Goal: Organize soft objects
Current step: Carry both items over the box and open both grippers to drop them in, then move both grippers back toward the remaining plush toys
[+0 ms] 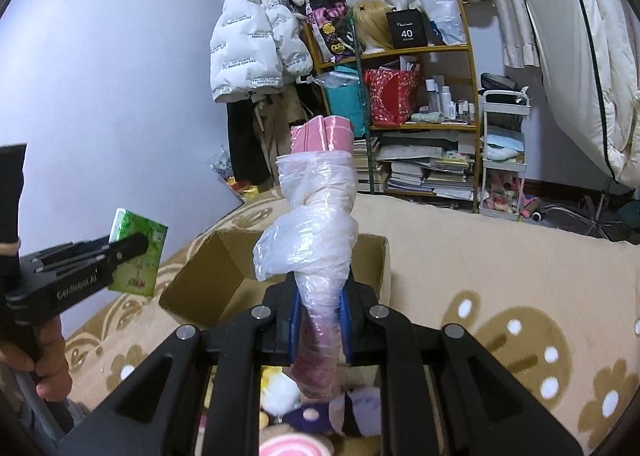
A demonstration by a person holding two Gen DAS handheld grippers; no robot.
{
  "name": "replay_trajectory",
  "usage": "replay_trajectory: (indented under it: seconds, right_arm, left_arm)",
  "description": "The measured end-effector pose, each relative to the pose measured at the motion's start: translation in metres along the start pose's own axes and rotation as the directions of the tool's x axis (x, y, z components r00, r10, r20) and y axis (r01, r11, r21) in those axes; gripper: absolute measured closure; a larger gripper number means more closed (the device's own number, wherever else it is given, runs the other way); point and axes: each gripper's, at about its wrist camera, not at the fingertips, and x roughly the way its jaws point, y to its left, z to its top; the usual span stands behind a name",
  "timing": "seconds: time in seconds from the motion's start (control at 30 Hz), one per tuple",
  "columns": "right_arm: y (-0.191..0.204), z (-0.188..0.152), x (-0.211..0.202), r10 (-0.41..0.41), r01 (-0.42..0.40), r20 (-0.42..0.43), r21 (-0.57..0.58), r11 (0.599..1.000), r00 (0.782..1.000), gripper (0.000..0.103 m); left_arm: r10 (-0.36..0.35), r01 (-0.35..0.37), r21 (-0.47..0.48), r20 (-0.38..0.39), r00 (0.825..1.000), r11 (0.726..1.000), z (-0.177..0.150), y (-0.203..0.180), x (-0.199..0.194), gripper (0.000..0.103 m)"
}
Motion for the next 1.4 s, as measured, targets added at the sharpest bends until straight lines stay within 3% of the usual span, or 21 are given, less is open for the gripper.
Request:
replay_trajectory:
  seconds: [0.4, 0.53, 1.1, 1.17, 1.23, 1.33, 1.4]
  right_arm:
    - [-0.004, -0.005, 0.041, 0.036, -0.036, -0.012, 0.026, 0.999, 0.999, 0.086]
    - [-0.013, -0.011, 0.045, 0.037, -0.037, -0.007, 0.079, 0.996, 0.999, 0.086]
    - [-0.013, -0.022, 0.058, 0.050, -0.044, -0.080, 0.075, 0.996, 0.996, 0.082]
    - [-0.016, -0.023, 0.059, 0.052, -0.044, -0.088, 0.085, 0.995, 0.995, 0.080]
    - [-0.017, -0.024, 0.060, 0.052, -0.043, -0.095, 0.092, 0.995, 0.994, 0.077]
    - [-0.018, -0.025, 0.060, 0.052, -0.043, -0.095, 0.093, 0.995, 0.994, 0.075]
    - [-0.016, -0.026, 0.056, 0.044, -0.036, -0.090, 0.086, 0.996, 0.995, 0.056]
  left_arm:
    - [-0.010, 0.009, -0.022, -0.057, 0.998, 1.000, -0.004, 0.007, 0.036, 0.076]
    - [-0.025, 0.024, -0.023, -0.071, 0.997, 0.999, -0.007, 0.005, 0.047, 0.076]
    - [-0.030, 0.032, 0.008, -0.153, 0.988, 0.999, -0.018, -0.009, 0.068, 0.073]
    - [-0.017, 0.020, 0.014, -0.163, 0.986, 1.000, -0.021, -0.009, 0.070, 0.070]
    - [-0.006, 0.009, 0.020, -0.160, 0.987, 1.000, -0.021, -0.009, 0.069, 0.054]
    - [0.014, -0.010, 0.029, -0.133, 0.991, 1.000, -0.021, -0.009, 0.062, 0.047]
    - [0.017, -0.013, 0.028, -0.135, 0.991, 1.000, -0.021, -0.009, 0.060, 0.044]
